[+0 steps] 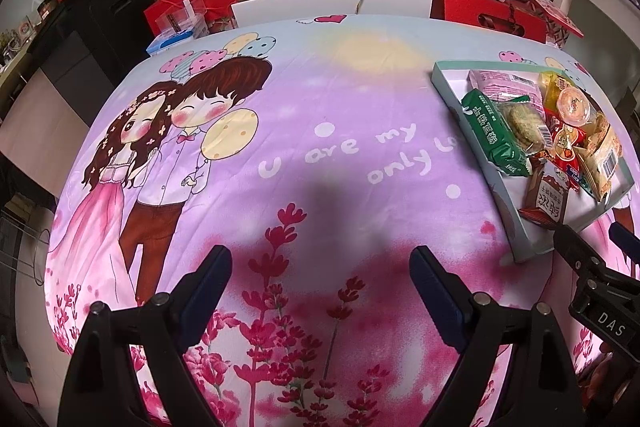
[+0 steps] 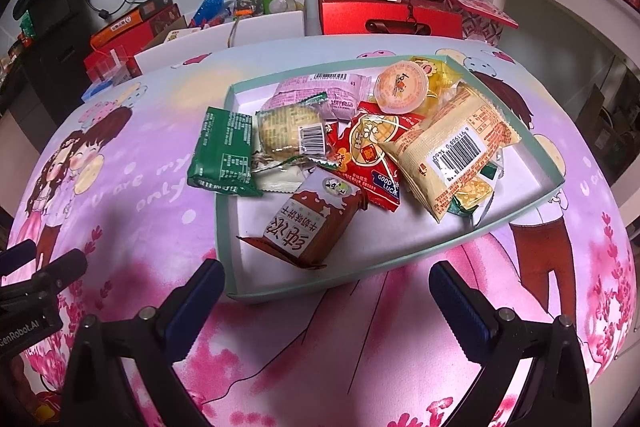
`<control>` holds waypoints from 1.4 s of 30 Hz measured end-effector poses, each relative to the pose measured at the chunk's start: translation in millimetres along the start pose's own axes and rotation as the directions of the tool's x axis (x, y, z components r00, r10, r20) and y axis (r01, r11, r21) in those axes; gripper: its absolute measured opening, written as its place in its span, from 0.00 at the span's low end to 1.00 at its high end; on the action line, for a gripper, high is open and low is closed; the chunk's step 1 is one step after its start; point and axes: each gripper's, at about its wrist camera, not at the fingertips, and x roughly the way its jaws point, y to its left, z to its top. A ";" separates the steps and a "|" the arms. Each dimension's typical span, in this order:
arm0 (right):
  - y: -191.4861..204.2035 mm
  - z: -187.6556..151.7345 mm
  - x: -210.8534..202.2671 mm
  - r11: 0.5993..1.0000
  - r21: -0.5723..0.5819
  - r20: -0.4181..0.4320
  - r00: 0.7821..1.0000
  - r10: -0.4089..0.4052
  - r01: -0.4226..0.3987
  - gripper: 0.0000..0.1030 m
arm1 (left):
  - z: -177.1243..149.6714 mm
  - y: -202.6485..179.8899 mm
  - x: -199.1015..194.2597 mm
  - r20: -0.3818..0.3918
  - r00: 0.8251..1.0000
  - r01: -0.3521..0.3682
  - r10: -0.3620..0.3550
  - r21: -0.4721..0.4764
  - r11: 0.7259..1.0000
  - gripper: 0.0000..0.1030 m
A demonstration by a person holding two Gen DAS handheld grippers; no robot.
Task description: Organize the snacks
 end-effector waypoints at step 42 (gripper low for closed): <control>1.7 -2.8 3.9 1.000 -0.003 -0.010 1.000 -0.001 0.001 1.00 | 0.2 0.5 0.4 -0.002 1.000 0.001 -0.001 0.002 1.000 0.88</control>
